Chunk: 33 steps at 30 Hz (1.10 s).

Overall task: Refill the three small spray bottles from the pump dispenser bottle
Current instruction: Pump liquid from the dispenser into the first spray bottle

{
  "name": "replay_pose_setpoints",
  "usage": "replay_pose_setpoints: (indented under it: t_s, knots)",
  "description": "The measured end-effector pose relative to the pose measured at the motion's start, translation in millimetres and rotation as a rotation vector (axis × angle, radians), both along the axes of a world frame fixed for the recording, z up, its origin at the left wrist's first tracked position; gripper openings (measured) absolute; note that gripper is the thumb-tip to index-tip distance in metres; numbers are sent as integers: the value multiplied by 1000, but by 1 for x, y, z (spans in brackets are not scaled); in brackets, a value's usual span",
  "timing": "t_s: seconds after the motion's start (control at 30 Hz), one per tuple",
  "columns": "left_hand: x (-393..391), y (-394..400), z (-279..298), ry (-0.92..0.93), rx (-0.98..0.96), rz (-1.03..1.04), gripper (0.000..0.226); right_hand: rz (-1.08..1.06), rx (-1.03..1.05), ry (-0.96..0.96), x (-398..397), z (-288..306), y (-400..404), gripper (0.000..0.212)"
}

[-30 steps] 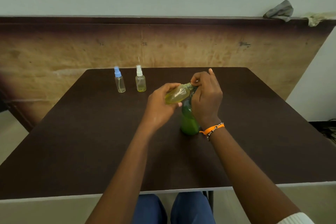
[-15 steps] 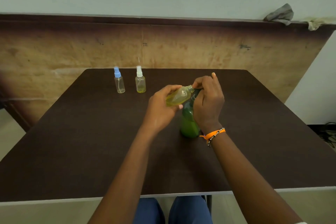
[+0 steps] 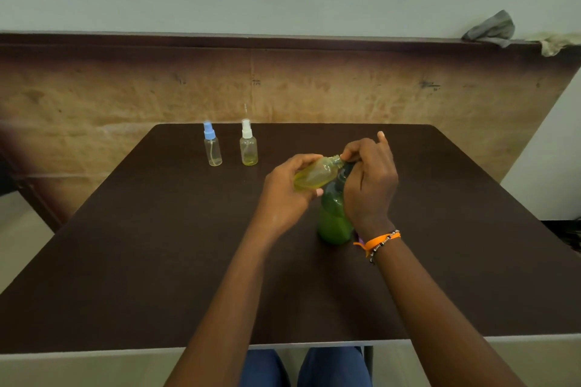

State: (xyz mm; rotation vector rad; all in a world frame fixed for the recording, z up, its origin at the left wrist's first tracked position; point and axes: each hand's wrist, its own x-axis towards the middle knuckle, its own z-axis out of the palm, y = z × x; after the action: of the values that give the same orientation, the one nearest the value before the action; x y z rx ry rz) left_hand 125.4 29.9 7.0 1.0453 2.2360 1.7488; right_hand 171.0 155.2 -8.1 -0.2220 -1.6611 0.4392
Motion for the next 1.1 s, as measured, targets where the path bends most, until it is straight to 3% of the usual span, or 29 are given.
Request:
replay_pose_setpoints:
  t_s: [0.2, 1.1]
  knots:
    - [-1, 1, -5, 17, 6, 14, 52, -29, 104, 28, -2, -4, -1, 31]
    - [-3, 4, -7, 56, 6, 15, 52, -9, 109, 10, -4, -4, 5, 31]
